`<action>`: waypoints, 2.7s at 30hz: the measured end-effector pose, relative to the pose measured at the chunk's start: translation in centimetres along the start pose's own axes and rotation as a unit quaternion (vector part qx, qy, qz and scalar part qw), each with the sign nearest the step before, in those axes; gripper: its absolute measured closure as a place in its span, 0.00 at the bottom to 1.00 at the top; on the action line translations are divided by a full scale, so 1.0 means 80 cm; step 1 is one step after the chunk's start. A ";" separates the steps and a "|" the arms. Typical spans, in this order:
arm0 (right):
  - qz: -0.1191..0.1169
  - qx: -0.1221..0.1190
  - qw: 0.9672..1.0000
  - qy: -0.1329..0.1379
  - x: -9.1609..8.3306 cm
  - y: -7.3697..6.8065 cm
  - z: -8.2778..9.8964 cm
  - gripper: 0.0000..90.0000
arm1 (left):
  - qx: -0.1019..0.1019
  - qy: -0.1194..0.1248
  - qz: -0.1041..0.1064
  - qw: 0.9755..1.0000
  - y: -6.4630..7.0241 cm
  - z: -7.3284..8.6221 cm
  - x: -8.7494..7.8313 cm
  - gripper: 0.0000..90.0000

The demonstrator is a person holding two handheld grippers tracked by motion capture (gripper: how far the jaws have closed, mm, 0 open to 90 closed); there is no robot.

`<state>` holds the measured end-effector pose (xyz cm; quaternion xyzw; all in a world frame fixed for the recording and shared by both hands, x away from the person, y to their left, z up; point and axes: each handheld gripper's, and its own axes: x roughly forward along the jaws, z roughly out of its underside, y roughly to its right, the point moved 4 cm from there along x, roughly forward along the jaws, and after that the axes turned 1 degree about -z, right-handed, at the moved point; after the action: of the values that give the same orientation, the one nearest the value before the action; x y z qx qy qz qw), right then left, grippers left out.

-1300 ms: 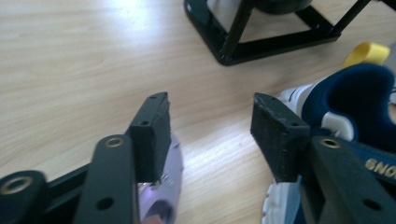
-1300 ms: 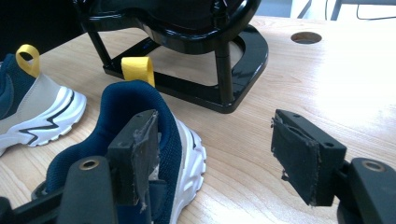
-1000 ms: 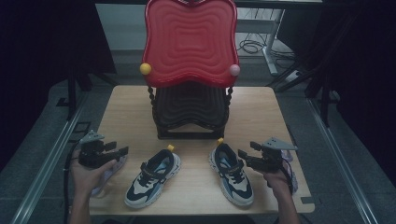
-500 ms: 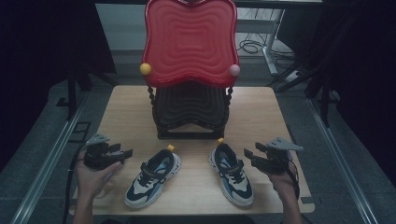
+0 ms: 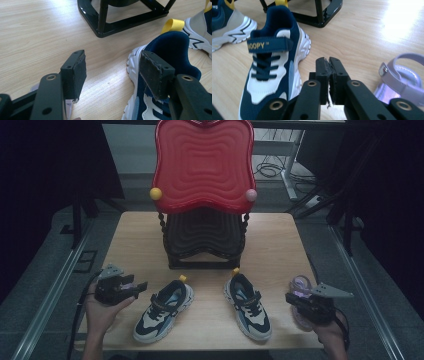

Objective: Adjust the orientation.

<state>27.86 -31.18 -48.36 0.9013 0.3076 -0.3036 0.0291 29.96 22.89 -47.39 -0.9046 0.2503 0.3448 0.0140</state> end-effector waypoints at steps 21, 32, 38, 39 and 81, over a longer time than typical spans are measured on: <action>0.064 0.031 0.997 -0.028 -0.067 0.073 0.062 1.00 | -0.008 -0.001 -0.008 1.000 -0.004 0.006 -0.005 0.42; 0.065 0.042 0.995 -0.057 -0.062 0.091 0.085 1.00 | -0.002 -0.008 -0.017 1.000 -0.003 0.008 -0.002 0.42; 0.055 0.055 0.995 -0.070 -0.064 0.098 0.095 1.00 | -0.006 0.000 0.003 1.000 0.003 0.006 -0.005 0.42; 0.052 0.056 0.994 -0.074 -0.064 0.097 0.095 1.00 | -0.004 0.000 0.001 1.000 0.003 0.006 -0.006 0.42; 0.018 -0.021 0.996 -0.088 0.000 0.033 0.064 0.99 | -0.008 -0.011 0.004 1.000 0.002 0.011 0.001 0.42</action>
<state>26.71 -34.52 -52.88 0.8754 0.2942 -0.3749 0.0807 29.42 22.86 -48.10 -0.8997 0.2512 0.3570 0.0082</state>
